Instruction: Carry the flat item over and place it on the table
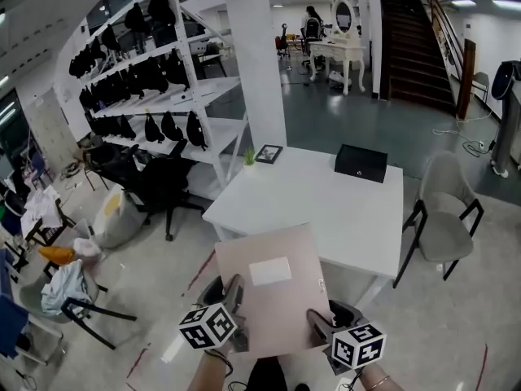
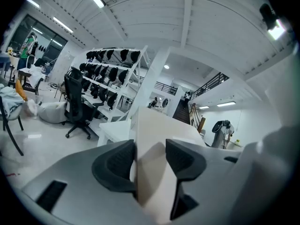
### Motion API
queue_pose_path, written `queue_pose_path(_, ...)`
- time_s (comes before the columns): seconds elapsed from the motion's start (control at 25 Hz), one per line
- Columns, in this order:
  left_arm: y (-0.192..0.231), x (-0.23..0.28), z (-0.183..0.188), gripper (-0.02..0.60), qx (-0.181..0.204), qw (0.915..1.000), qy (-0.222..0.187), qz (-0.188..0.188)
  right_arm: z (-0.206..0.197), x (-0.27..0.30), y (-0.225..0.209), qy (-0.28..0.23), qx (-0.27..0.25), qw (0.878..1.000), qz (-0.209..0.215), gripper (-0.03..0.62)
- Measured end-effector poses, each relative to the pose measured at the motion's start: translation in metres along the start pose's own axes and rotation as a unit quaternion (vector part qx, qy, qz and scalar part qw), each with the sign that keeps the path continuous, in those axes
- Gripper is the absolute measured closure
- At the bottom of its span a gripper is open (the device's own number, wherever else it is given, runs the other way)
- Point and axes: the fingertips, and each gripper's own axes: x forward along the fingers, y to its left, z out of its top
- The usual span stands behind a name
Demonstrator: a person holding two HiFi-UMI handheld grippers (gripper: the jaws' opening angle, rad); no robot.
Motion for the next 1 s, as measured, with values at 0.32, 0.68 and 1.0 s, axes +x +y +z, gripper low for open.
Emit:
queue_pose_path(0.32, 0.037, 0.094, 0.024, 0.37, -0.001, 0.9997, 0.015, -0.021, 0.031, 0.079, -0.03, -0.004, 0.012, 0.999, -0.03, 0.368)
queue_pose_path(0.68, 0.081, 0.214, 0.073, 0.371, 0.007, 0.997, 0.048, -0.06, 0.081, 0.181, -0.057, -0.003, 0.038, 0.997, -0.072, 0.368)
queue_pose_path(1.0, 0.096, 0.3, 0.105, 0.371, 0.011, 0.9915, 0.074, -0.107, 0.119, 0.24, -0.081, -0.014, 0.054, 0.991, -0.122, 0.369)
